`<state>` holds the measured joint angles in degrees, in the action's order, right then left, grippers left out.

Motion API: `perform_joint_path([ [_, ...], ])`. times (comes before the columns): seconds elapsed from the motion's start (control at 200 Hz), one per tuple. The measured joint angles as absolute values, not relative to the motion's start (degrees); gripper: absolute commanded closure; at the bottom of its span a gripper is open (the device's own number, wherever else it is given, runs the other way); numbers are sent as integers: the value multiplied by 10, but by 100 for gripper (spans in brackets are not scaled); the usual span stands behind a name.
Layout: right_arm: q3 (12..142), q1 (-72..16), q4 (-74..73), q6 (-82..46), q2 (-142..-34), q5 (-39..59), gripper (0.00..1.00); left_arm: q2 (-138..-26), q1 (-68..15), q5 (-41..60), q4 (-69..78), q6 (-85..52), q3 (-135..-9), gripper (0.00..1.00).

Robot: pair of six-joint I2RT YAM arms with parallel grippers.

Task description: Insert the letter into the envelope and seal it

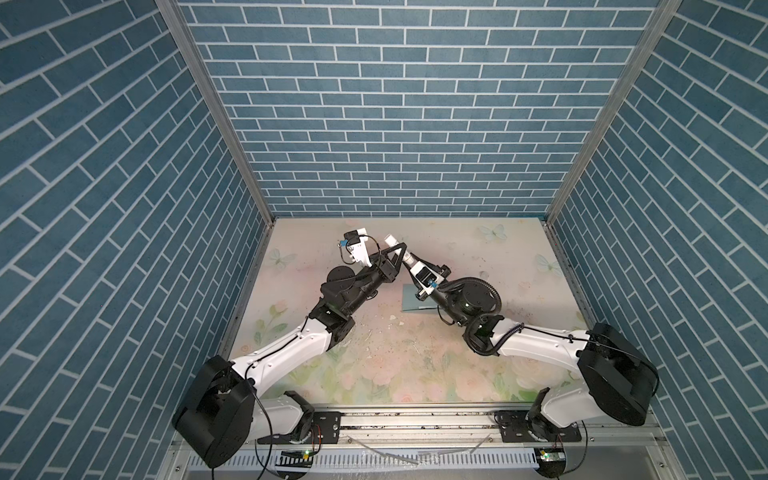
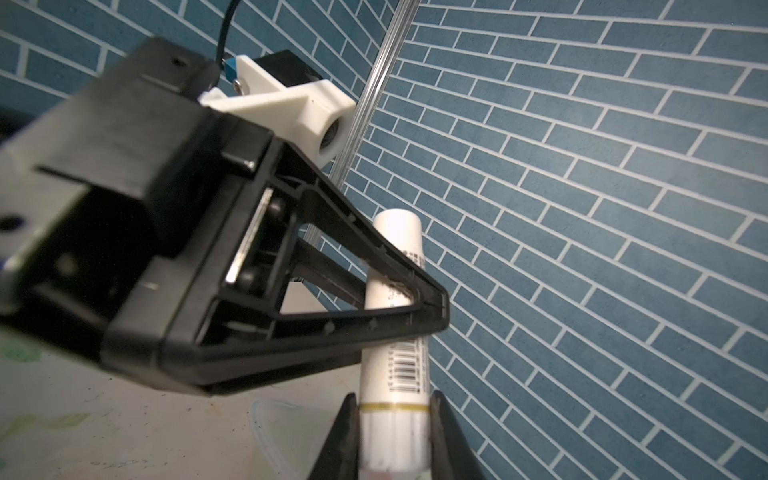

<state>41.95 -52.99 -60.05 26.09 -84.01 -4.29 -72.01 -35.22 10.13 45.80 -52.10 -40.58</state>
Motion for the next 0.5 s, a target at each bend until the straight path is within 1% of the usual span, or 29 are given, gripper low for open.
perform_joint_path([
  [0.02,420,-530,-601,260,-840,-43,100,-720,-352,101,458,-521,-406,100],
  [0.115,420,-530,-601,249,-840,-42,100,-720,-352,102,458,-521,-406,100],
  [0.205,420,-515,-594,198,-835,-14,100,-720,-352,103,459,-516,-406,100],
  [0.285,427,-480,-575,108,-828,69,100,-721,-352,106,464,-508,-408,100],
  [0.39,442,-429,-575,-48,-827,194,100,-722,-352,117,474,-491,-417,100],
  [0.5,465,-388,-617,-222,-850,308,100,-723,-354,128,490,-475,-426,100],
])
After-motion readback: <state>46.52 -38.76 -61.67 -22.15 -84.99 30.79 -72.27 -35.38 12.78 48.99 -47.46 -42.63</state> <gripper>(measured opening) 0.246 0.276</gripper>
